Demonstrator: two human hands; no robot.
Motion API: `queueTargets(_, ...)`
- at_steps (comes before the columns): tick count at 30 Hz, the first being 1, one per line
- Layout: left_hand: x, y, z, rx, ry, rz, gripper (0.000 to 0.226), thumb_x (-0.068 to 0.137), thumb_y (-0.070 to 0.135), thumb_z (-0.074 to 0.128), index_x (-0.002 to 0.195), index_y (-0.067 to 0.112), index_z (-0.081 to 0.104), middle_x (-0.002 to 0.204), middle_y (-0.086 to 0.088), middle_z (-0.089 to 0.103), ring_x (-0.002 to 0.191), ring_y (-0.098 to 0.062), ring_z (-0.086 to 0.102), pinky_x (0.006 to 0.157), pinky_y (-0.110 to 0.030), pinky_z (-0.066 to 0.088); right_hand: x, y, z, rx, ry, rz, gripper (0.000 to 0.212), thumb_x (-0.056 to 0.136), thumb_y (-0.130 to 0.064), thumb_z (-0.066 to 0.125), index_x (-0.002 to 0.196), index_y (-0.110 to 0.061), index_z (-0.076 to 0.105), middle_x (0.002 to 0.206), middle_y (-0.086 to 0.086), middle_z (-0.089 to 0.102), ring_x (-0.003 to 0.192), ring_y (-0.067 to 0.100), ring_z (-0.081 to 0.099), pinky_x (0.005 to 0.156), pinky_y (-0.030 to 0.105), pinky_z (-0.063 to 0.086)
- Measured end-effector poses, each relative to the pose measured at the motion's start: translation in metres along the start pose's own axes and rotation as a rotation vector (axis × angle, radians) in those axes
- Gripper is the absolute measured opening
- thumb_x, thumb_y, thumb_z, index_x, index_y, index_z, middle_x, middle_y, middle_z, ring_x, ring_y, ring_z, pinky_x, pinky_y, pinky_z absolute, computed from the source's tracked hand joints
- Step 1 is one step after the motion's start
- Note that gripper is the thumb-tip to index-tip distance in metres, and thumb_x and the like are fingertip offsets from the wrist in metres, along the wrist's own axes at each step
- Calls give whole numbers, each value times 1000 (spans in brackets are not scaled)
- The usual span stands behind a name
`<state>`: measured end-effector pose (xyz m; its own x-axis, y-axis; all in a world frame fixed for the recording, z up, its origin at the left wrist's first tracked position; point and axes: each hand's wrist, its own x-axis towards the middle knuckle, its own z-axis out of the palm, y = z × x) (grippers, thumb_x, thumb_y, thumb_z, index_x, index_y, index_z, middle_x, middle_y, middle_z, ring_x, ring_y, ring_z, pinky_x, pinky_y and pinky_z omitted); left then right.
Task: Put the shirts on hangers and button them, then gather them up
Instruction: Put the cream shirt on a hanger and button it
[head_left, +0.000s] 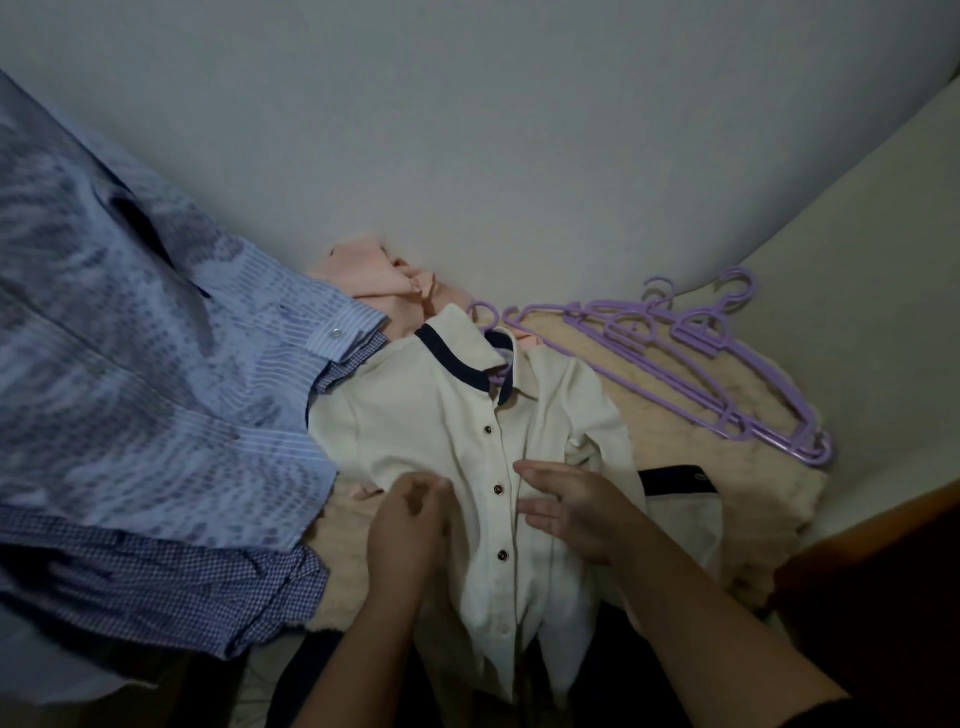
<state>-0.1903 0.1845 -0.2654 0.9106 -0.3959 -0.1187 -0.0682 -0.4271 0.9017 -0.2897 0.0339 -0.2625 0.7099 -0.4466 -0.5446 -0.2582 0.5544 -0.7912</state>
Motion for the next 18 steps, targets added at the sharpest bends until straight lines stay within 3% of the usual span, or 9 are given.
queueTargets(3, 7, 14, -13, 109, -228, 88, 18, 92, 32, 61, 102, 23, 73, 88, 17, 64, 88, -4, 60, 68, -6, 39, -7, -9, -4, -85, 2, -64, 16, 92, -11, 56, 104, -8, 66, 110, 13, 64, 104, 30, 60, 101, 35, 42)
queueTargets(6, 22, 41, -33, 114, -290, 147, 32, 91, 33, 62, 119, 19, 67, 108, 13, 61, 101, -3, 54, 85, -15, 38, -12, -34, -9, -45, 41, -148, 26, 92, -5, 55, 115, 5, 60, 103, 11, 65, 93, 21, 63, 94, 28, 42)
queueTargets(8, 36, 62, -47, 104, -293, 200, 34, 90, 33, 63, 123, 23, 65, 118, 12, 61, 109, -4, 54, 90, -18, 37, -16, -58, -13, -29, 45, -248, 24, 92, -1, 52, 115, 5, 59, 108, 11, 63, 95, 18, 62, 95, 26, 41)
queueTargets(10, 51, 86, -59, 63, -267, 250, 33, 89, 34, 63, 121, 28, 65, 117, 11, 63, 108, -4, 55, 85, -14, 39, -16, -81, -17, -38, 65, -352, 20, 92, 2, 50, 107, 0, 63, 111, 12, 63, 96, 15, 62, 93, 23, 43)
queueTargets(13, 77, 113, -66, -4, -260, 299, 36, 85, 26, 69, 121, 25, 65, 110, 12, 65, 97, 4, 56, 72, 1, 39, -8, -113, -19, -56, 124, -484, 22, 89, 6, 49, 105, 0, 64, 98, 5, 66, 91, 11, 61, 76, 10, 50)
queueTargets(16, 103, 126, -59, -32, -412, 319, 63, 76, 14, 78, 134, 22, 54, 126, 7, 59, 106, 4, 56, 81, -1, 43, 11, -138, -24, -161, 153, -596, 27, 88, 1, 54, 109, -12, 67, 101, -1, 69, 101, 13, 62, 90, 22, 47)
queueTargets(18, 121, 126, -47, 127, -463, 384, 92, 64, 26, 87, 142, 32, 40, 140, 5, 47, 123, -4, 48, 98, -13, 39, 27, -146, -28, -274, 130, -609, 25, 83, -7, 63, 99, -25, 71, 119, 4, 63, 112, 17, 58, 100, 32, 43)
